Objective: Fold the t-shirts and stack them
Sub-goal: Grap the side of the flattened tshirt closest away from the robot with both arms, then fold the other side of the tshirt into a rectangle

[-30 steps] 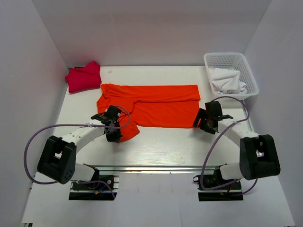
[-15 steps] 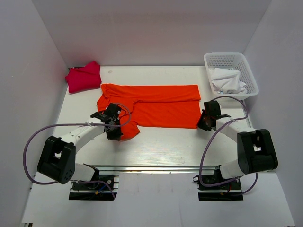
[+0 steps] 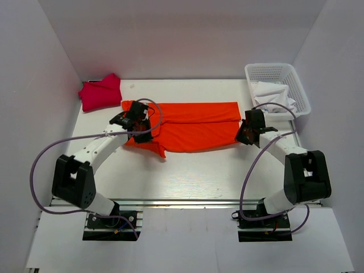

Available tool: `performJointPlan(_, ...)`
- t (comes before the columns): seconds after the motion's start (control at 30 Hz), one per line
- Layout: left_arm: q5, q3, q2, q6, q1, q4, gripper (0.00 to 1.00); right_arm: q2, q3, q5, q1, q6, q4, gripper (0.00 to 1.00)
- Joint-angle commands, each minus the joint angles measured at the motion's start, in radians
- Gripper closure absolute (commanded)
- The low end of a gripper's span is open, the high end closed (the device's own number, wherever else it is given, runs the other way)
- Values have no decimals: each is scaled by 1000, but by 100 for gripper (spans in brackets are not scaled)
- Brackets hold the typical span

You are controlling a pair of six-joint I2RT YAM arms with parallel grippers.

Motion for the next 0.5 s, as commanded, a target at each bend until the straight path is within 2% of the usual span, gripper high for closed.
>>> performJointPlan(0.0,-81,131,121,25,21,-6,100,38,104,16,-3,-13,-42,100)
performJointPlan(0.13,-106,297,230,50,67,-30,100,98,197,27,2,-21,-93,100)
performJointPlan(0.47,-108,552,395,135,170,-30,100,248,418,108,-3,-59,-212,100)
